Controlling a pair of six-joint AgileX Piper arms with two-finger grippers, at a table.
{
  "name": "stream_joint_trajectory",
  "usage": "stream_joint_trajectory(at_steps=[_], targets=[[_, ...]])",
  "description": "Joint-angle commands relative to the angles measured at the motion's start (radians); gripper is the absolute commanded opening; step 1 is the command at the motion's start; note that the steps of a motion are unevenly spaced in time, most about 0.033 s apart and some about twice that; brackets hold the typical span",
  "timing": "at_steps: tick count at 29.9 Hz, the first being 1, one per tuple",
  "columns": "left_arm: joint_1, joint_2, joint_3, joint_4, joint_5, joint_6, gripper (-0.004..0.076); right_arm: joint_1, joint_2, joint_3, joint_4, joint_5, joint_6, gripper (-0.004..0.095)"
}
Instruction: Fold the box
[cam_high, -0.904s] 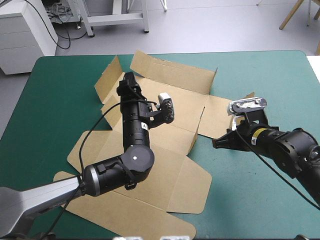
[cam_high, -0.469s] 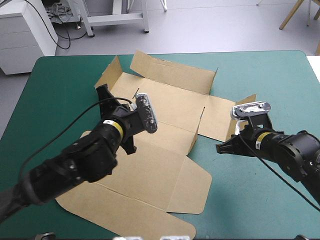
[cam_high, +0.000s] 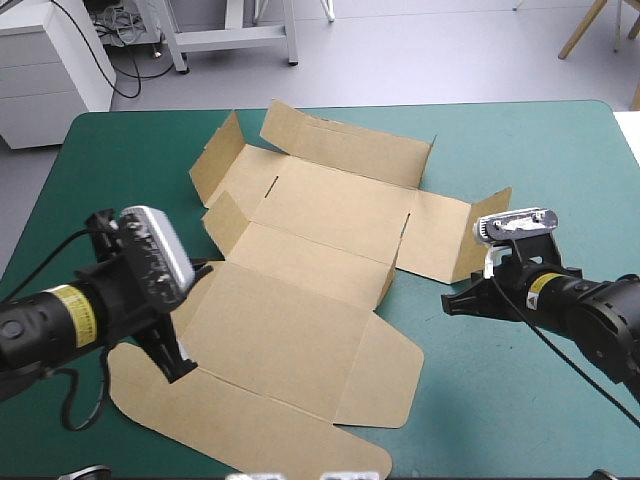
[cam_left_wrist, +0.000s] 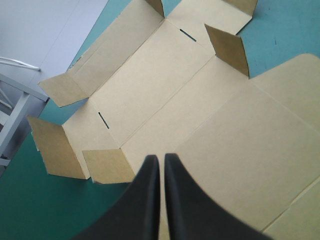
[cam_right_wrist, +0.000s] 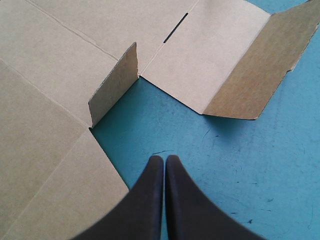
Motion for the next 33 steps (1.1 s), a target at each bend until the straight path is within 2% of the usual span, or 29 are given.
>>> stream_joint_trajectory(at_steps=[1,10,14,17,21,23,29,33], targets=[[-0.006,-0.077,-0.006,0.024,-0.045,-0.067,-0.0003,0.002,-0.031,-0.031,-0.011,-0.037,0.0,-0.0003],[-0.006,-0.114,-0.004,0.043,-0.032,-0.083,-0.001,0.002,-0.037,-0.031,0.078,-0.042,-0.04,0.0001],[-0.006,-0.114,-0.004,0.056,-0.03,-0.087,-0.001,0.002,-0.037,-0.031,0.107,-0.045,-0.086,0.0104],[-0.006,-0.114,-0.004,0.058,-0.03,-0.087,-0.001,0.002,-0.035,-0.031,0.174,-0.043,-0.108,0.0324],[-0.006,-0.114,-0.004,0.06,-0.03,-0.087,-0.001,0.002,-0.01,-0.031,0.198,-0.038,-0.113,0.0796],[-0.006,-0.114,-0.004,0.062,-0.03,-0.087,-0.001,0.002,0.012,-0.033,0.2,-0.038,-0.09,0.0937],[-0.006,-0.114,-0.004,0.116,-0.03,-0.137,-0.001,0.002,0.111,-0.1,0.203,-0.02,-0.023,0.0926],[-0.006,-0.114,-0.004,0.143,-0.026,-0.137,-0.001,0.002,0.225,-0.22,0.199,0.022,0.008,0.0925]])
